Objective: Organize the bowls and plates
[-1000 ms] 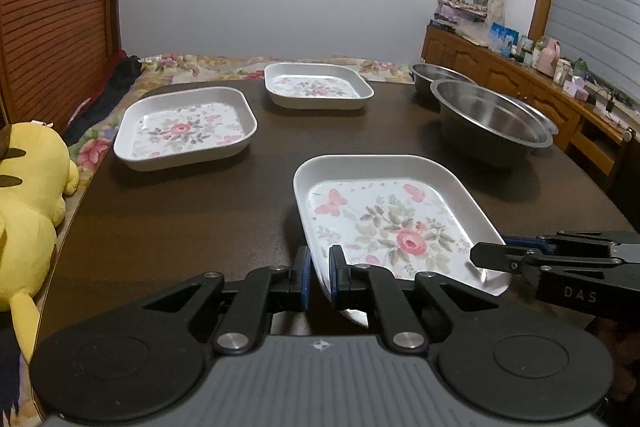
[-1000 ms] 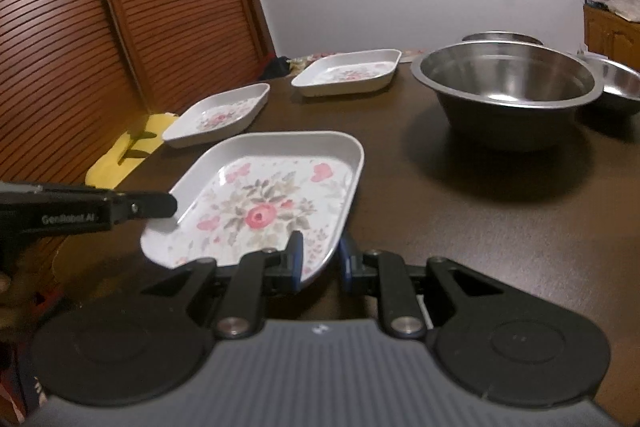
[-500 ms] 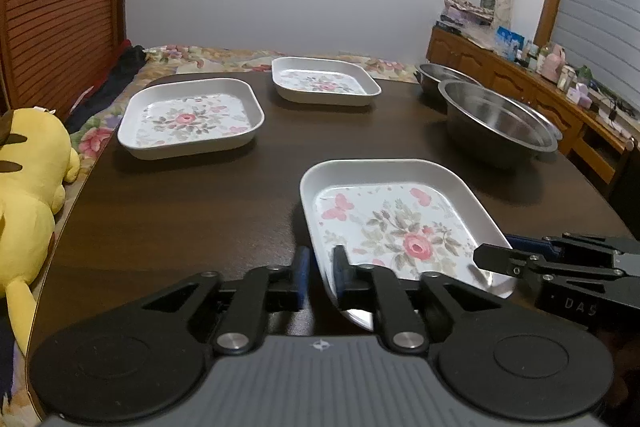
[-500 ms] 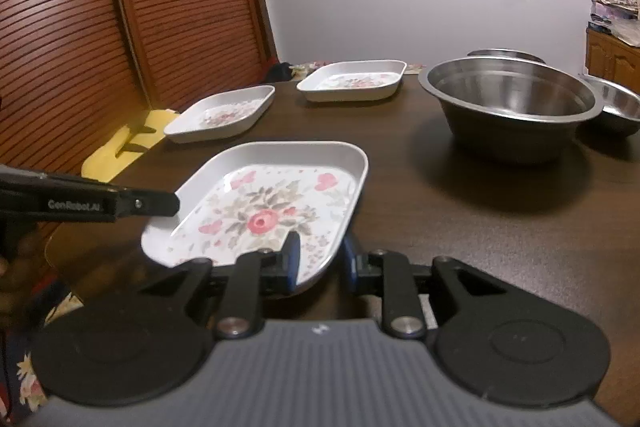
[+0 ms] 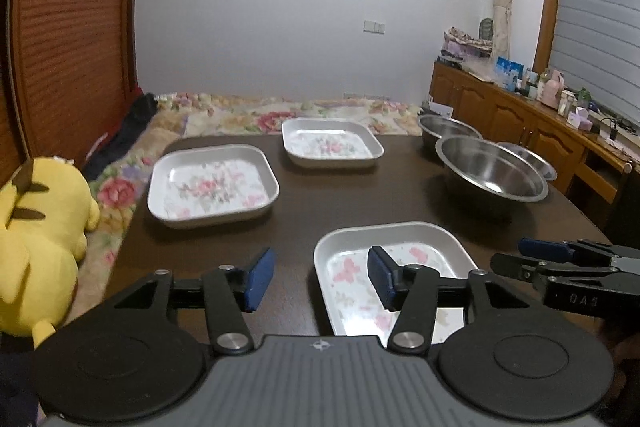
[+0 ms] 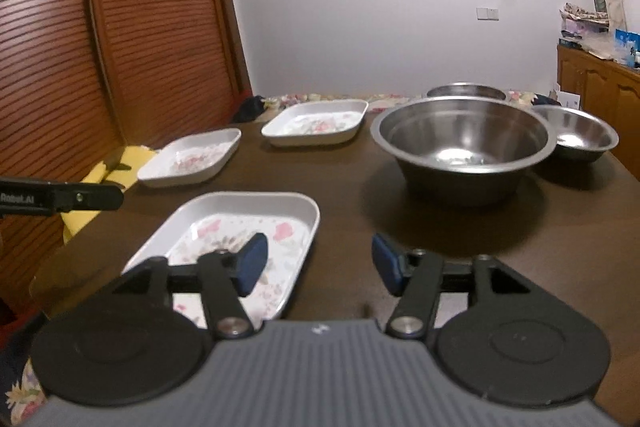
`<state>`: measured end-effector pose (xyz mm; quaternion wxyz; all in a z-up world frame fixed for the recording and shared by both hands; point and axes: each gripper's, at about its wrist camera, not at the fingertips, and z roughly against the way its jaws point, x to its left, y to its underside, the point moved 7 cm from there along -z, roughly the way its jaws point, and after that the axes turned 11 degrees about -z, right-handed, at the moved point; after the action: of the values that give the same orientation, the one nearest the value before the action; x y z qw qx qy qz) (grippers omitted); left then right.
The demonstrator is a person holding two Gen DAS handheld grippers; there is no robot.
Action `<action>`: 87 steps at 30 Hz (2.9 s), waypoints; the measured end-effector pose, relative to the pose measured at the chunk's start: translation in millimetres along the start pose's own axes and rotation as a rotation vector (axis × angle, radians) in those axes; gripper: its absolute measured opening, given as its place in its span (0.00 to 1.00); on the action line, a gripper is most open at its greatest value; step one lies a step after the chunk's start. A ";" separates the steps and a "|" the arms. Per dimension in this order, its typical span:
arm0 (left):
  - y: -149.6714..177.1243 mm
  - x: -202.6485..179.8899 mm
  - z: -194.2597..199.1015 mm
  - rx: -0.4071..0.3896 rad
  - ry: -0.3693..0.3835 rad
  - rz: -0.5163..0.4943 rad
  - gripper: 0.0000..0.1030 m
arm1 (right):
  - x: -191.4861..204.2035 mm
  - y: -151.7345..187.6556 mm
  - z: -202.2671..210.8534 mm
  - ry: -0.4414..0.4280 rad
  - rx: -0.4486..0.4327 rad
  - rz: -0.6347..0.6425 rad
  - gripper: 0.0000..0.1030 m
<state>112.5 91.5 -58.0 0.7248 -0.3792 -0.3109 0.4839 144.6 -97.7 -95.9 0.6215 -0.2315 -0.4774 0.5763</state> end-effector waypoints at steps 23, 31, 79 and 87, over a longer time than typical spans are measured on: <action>-58.2 69.9 4.5 -0.118 -0.105 0.022 0.54 | 88.1 -78.8 -34.8 -0.147 -0.035 0.181 0.58; -63.1 111.8 -29.3 -0.078 -0.160 0.027 0.54 | 116.5 -85.4 -83.7 -0.165 0.059 0.208 0.55; -4.5 177.3 -141.2 0.153 -0.175 0.103 0.26 | 124.1 -49.8 -206.6 -0.115 0.376 0.044 0.24; 2.0 180.5 -143.4 0.152 -0.159 0.129 0.13 | 126.8 -45.2 -210.2 -0.123 0.378 0.046 0.19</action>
<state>289.9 225.5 -119.0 0.6921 -0.3026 -0.3046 0.5801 332.7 66.1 -108.5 0.6102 -0.0858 -0.3922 0.6830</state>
